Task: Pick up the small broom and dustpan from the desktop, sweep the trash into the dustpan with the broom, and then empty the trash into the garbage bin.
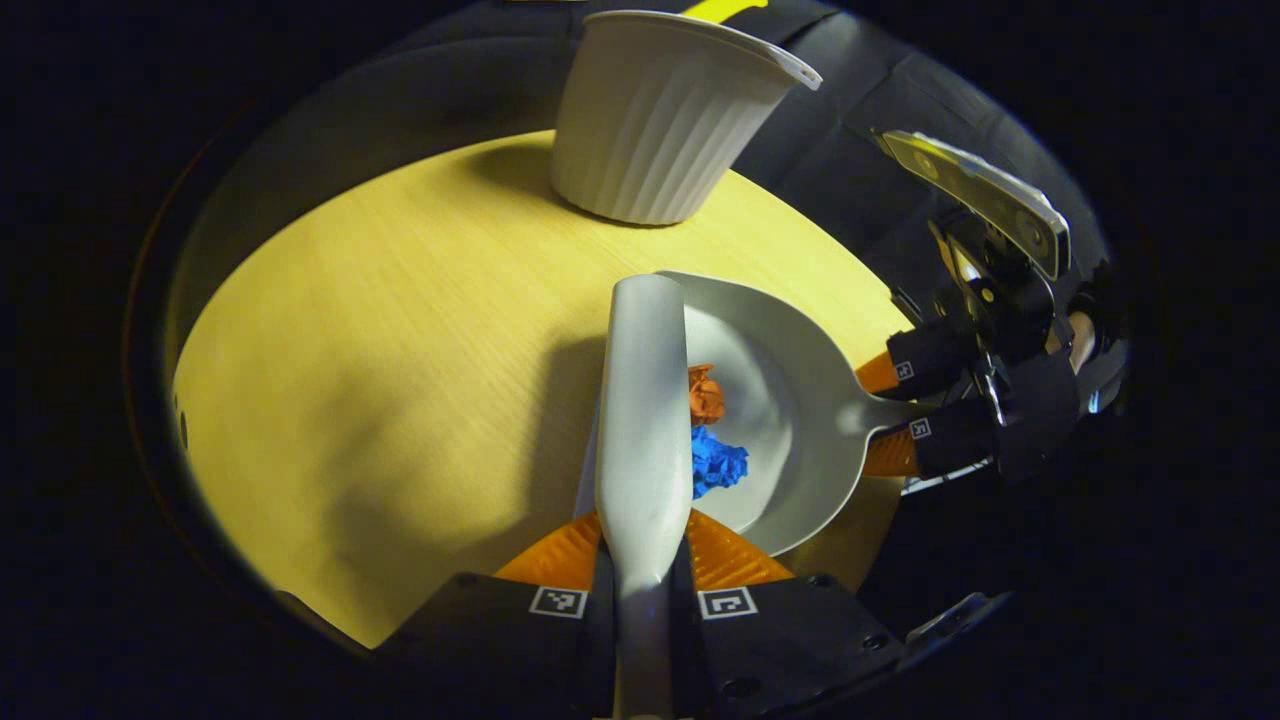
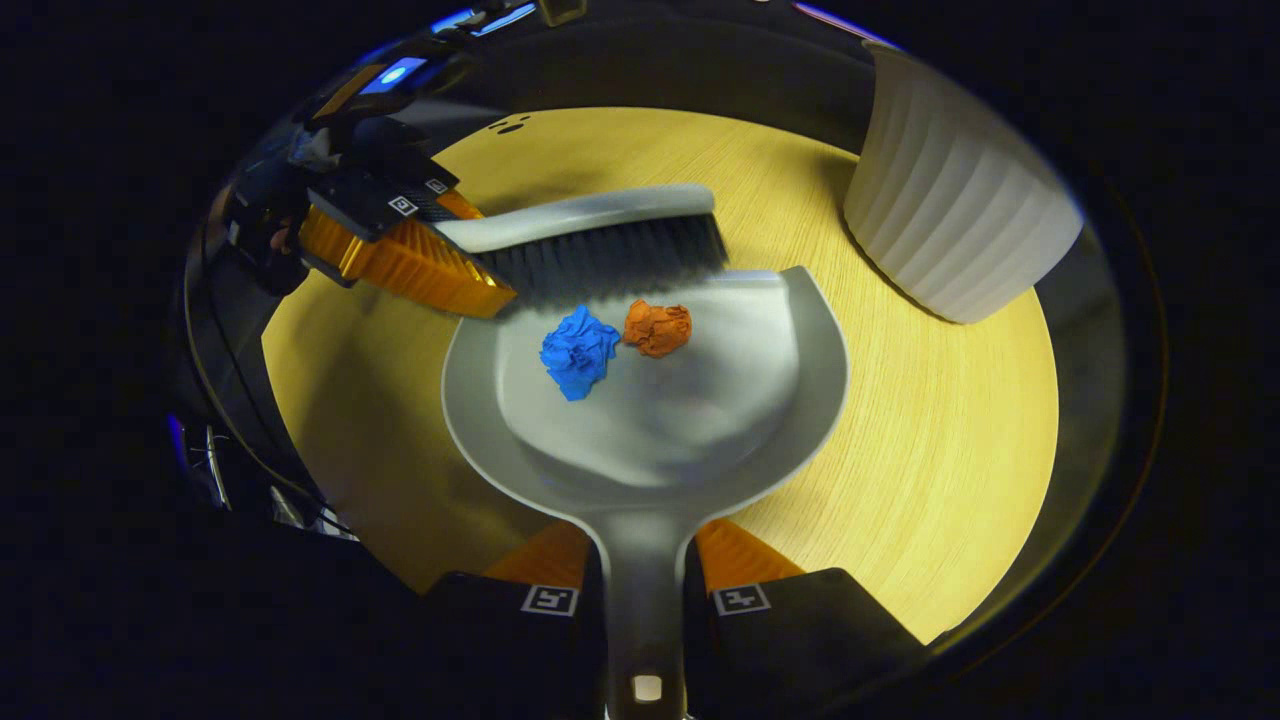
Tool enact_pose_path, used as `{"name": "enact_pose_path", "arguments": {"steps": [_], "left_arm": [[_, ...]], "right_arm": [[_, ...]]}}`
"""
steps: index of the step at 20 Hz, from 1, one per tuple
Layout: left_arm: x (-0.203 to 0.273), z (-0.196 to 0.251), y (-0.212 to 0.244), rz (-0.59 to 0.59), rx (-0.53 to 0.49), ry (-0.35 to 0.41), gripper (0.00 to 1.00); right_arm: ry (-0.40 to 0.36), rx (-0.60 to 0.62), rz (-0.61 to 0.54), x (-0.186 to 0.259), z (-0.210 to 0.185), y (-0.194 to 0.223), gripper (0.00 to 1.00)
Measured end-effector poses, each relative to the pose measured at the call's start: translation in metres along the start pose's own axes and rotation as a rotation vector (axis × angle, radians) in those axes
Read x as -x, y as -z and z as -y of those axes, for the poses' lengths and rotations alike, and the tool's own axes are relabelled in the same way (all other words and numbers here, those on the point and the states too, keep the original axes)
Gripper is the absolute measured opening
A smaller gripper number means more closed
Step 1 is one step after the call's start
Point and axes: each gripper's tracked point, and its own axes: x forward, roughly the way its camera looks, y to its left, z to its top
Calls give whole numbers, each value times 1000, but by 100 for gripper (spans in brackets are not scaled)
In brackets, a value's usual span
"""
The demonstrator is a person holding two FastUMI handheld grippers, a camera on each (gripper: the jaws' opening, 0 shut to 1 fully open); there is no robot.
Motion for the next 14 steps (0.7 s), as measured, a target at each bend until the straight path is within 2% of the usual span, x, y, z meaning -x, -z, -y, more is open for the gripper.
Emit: {"name": "enact_pose_path", "arguments": {"steps": [4, 5, 6, 7, 8, 10, 14], "left_arm": [[24, -10, 4, 114, 107, -95, 24], [29, -13, 11, 140, 137, -116, 26], [34, -15, 18, 164, 160, -138, 24], [38, -18, 27, 186, 181, -164, 26], [40, -23, 37, 202, 200, -187, 26], [43, -30, 58, 224, 232, -224, 26], [18, -41, 103, 260, 287, -268, 26]], "right_arm": [[24, -18, 24, 5, 21, 5, 34], [32, -23, 36, 0, 23, 5, 30], [37, -31, 47, -4, 21, 4, 34], [41, -42, 55, -4, 24, 4, 30], [47, -47, 61, 2, 27, 6, 34], [66, -38, 74, 19, 22, 7, 34], [80, -81, 101, 72, 25, 12, 34]]}}
